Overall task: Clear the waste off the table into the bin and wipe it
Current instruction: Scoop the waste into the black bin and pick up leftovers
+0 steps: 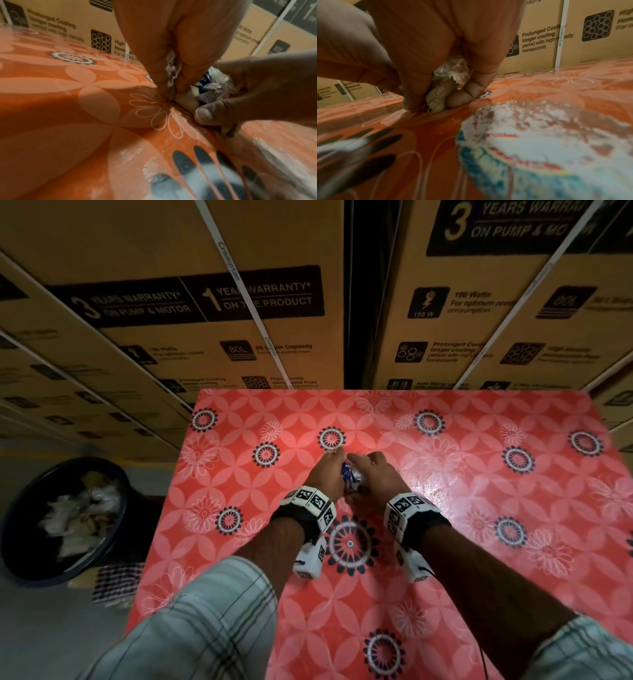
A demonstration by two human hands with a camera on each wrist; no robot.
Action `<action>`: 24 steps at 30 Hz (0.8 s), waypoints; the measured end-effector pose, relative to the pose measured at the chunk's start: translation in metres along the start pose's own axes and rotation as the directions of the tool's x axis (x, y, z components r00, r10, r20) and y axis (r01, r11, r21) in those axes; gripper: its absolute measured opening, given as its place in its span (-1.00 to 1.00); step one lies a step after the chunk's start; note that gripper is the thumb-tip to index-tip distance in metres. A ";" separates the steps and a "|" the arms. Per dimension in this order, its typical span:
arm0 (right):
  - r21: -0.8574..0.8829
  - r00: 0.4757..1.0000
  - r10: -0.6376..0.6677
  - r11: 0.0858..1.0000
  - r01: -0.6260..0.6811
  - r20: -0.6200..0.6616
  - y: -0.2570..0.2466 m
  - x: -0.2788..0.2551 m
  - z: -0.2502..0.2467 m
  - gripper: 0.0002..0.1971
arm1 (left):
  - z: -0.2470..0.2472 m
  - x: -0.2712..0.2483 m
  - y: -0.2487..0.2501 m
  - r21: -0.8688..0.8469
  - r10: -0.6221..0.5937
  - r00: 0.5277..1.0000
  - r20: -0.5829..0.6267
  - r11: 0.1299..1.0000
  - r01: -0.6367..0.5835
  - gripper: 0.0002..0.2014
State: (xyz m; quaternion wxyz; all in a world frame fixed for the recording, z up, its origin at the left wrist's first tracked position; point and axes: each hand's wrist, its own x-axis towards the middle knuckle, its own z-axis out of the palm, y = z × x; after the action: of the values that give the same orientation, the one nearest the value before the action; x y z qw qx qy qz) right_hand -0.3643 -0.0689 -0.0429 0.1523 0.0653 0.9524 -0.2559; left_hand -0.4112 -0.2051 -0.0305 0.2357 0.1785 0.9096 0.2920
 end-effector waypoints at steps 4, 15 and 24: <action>-0.002 0.996 -0.050 0.999 0.050 -0.074 -0.003 -0.003 0.005 -0.27 | -0.003 0.006 -0.009 -0.130 -0.041 0.999 0.002 0.991 0.041 -0.23; 0.119 0.977 0.052 0.993 -0.028 -0.205 -0.009 -0.009 0.003 -0.62 | -0.025 0.019 -0.017 0.231 0.014 0.999 -0.038 0.973 -0.005 -0.41; 0.179 0.965 0.195 0.970 -0.164 -0.175 0.031 -0.008 -0.036 -0.50 | -0.016 0.045 -0.008 0.390 0.053 0.999 0.011 0.919 -0.053 -0.61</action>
State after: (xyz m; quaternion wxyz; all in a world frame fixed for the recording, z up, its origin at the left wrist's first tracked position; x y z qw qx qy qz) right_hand -0.3602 -0.0237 -0.0251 0.0771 0.1881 0.9286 -0.3104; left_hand -0.4582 -0.1975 -0.0383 0.1872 0.2465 0.9443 0.1113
